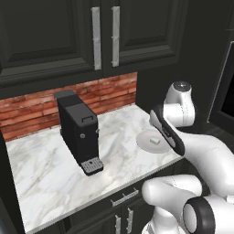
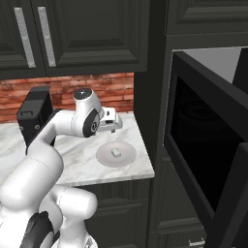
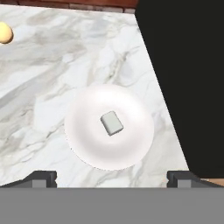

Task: Pick the marshmallow from the counter and place it in the microwave. Then turn on the microwave.

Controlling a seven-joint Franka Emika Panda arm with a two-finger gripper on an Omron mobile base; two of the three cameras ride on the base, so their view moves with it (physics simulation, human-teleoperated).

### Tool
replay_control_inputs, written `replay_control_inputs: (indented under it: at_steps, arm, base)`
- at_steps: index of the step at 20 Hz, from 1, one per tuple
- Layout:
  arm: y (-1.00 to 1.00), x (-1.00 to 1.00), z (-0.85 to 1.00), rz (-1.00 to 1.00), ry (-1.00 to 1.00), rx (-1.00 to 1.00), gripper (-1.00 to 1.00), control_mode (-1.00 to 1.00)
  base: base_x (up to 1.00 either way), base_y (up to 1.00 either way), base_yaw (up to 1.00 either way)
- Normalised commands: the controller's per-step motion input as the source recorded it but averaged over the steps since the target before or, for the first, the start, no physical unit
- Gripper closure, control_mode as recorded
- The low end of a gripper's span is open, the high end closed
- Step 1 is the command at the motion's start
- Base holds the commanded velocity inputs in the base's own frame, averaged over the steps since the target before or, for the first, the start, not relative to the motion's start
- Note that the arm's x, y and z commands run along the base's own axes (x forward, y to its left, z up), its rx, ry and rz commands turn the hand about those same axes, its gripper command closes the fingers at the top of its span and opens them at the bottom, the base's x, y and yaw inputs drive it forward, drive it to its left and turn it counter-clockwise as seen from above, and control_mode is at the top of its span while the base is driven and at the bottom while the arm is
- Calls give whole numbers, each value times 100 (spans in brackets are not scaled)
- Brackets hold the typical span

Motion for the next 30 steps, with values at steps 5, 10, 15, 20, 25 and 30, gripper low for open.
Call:
replay_control_inputs:
  at_steps: [5,10,15,20,25,30]
  arm:
    - [0,15,-11,0,2,0,-100,-100]
    - [0,13,-13,0,1,0,-100,-100]
    - [0,6,-12,0,2,0,-100,-100]
    - [0,3,-12,3,4,0,-100,-100]
    - [-1,1,-9,4,5,1,-100,-100]
    - [-3,4,-14,3,1,1,-100,-100]
  base:
    - [0,0,0]
    - [0,0,0]
    - [0,0,0]
    - [0,0,0]
    - [0,0,0]
    - [0,0,0]
